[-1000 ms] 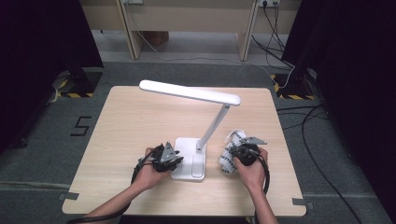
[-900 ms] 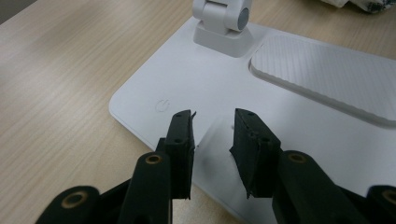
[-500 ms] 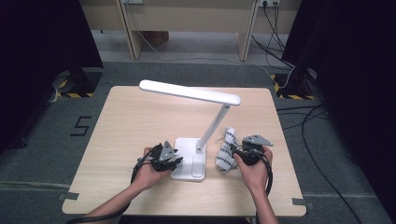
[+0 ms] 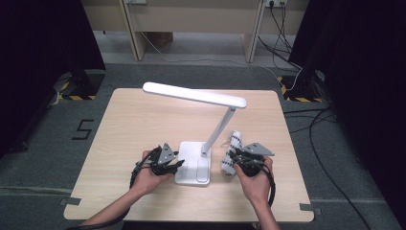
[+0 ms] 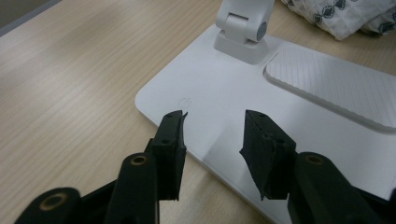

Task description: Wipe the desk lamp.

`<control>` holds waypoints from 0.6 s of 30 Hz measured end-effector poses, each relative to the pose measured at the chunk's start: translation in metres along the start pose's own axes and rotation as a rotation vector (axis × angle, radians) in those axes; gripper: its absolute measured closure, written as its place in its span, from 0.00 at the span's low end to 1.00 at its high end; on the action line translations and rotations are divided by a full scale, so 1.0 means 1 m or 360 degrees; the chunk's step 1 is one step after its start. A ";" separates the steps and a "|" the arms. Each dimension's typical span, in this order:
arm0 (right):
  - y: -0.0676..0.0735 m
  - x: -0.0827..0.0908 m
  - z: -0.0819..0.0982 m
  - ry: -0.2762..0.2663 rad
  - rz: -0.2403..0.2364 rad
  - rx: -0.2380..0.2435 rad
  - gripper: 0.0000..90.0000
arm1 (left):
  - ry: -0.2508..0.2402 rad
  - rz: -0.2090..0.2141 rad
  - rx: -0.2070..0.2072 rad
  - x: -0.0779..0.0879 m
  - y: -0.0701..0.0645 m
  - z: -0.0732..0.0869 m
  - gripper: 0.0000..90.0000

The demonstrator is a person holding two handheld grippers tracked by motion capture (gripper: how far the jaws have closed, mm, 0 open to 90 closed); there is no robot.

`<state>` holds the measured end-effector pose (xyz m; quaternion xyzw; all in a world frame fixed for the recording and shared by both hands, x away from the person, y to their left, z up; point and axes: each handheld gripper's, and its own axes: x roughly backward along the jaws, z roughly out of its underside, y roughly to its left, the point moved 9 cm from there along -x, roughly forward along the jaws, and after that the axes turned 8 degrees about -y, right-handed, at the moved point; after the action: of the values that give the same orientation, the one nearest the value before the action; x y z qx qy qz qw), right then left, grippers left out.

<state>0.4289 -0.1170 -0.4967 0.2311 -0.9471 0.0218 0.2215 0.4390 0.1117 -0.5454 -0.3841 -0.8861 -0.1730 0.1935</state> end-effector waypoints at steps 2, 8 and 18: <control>0.010 -0.002 0.003 0.0032 -0.0041 0.0032 0.86 | 0.0014 -0.0011 0.0015 0.005 0.002 0.002 0.68; 0.041 -0.017 0.025 0.0199 -0.0177 0.0089 0.98 | 0.0053 -0.0012 0.0067 0.015 0.006 0.009 0.79; 0.056 -0.038 0.057 0.0376 -0.0218 0.0105 1.00 | 0.0139 0.0029 0.0111 0.017 0.001 0.027 0.86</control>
<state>0.4109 -0.0593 -0.5609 0.2981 -0.8953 0.0648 0.3247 0.4233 0.1345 -0.5606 -0.3773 -0.8787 -0.1568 0.2468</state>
